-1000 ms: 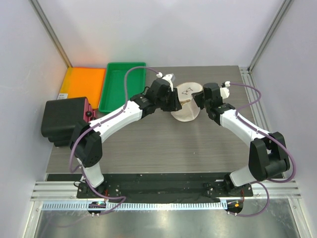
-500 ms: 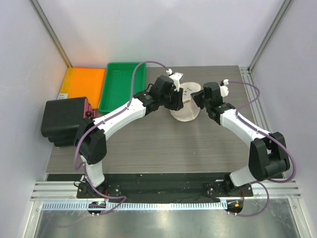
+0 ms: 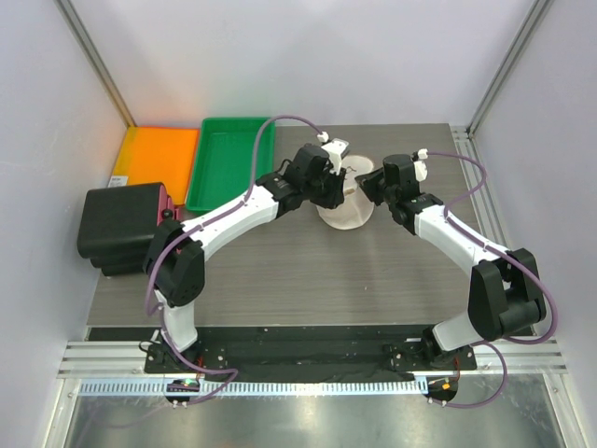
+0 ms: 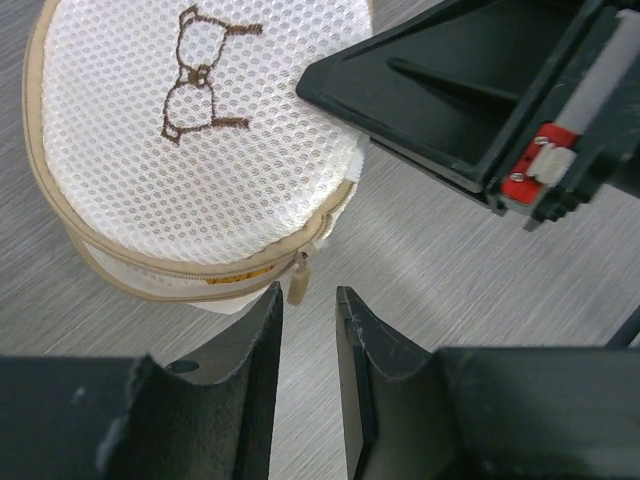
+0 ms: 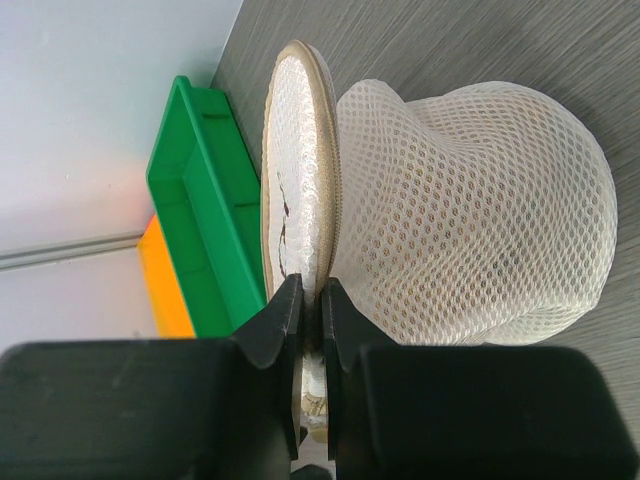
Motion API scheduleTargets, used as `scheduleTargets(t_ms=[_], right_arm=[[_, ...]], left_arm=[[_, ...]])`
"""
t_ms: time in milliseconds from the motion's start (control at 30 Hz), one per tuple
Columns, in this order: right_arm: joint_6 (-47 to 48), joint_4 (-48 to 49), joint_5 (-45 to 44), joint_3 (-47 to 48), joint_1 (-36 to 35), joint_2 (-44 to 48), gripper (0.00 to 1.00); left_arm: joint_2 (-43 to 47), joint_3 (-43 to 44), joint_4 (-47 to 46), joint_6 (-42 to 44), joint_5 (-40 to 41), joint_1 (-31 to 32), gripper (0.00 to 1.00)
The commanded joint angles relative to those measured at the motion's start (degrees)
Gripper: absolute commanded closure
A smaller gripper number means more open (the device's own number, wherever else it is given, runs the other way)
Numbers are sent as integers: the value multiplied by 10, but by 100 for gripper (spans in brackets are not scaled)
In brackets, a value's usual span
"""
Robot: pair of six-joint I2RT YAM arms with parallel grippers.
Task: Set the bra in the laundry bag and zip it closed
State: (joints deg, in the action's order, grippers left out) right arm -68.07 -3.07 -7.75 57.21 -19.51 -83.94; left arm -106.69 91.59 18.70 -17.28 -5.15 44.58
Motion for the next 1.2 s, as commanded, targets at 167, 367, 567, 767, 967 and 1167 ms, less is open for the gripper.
scheduleTargets(t_ms=[167,367,567,767,967,1167], right_arm=[[-16,27,6,17,-1,13,99],[-20,44,15,10,0,12,99],[7,39,44,14,10,11,99],[97,47,179,28,94,-20,99],[199,56,340,109,149,-105,99],[227,11,382,200,148,-174,98]], left_arm=[[-23,22,-7,24,47,13,74],[-35,32,-10,25,90,17,82],[-36,26,3,25,166,17,100],[17,-97,-75,64,197,2,100],[45,-164,-134,81,144,-10,100],[40,-179,-201,60,0,-11,100]])
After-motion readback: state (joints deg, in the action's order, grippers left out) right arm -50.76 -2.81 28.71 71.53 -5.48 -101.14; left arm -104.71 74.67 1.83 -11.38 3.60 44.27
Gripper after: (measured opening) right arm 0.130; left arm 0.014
